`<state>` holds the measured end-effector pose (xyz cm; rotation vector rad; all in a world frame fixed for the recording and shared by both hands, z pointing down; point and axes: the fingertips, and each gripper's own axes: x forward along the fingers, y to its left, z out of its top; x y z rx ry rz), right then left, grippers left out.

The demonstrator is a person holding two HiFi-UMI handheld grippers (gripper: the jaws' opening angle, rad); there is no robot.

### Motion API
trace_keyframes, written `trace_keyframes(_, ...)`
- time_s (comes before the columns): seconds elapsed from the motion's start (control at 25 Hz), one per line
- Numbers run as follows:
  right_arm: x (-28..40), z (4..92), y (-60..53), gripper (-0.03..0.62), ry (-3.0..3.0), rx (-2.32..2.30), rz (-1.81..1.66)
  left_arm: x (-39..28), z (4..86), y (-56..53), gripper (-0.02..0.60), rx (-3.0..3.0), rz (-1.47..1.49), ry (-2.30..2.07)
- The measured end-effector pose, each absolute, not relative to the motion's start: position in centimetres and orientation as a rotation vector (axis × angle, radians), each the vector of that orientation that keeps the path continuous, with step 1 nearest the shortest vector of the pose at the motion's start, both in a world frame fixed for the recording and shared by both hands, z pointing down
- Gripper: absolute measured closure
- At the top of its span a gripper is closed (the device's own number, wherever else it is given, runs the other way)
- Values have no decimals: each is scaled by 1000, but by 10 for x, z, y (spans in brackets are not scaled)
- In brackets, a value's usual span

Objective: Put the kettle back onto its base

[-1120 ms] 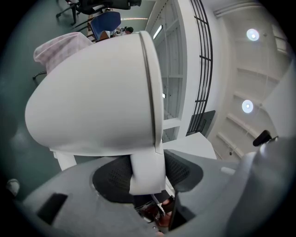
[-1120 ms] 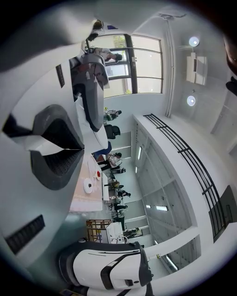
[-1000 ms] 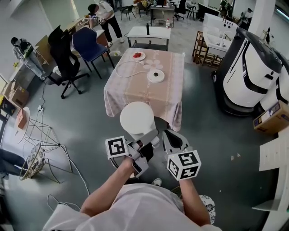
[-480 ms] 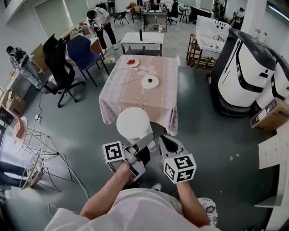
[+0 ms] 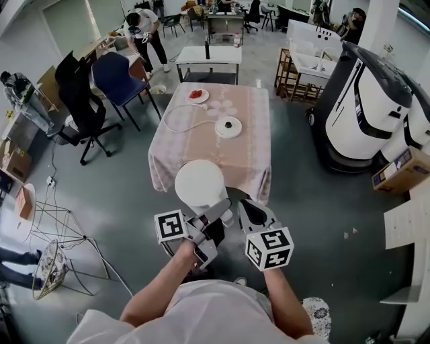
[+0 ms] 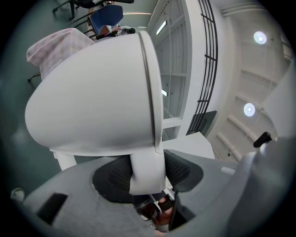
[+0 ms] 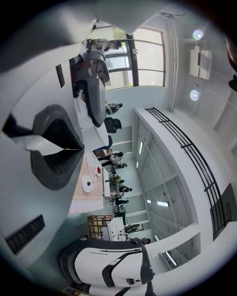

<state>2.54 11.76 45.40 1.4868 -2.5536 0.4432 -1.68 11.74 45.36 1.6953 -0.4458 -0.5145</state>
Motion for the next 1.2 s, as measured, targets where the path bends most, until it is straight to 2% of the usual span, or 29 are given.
trace_keyframes(0.88,-73,454,22,589,-2439,1569,442,-110,451,18,382,1686,-470,-328)
trace_keyframes(1.2,-81,455,12,589,-2415,1594,449,-125,454,7,382,1675,-470,-324)
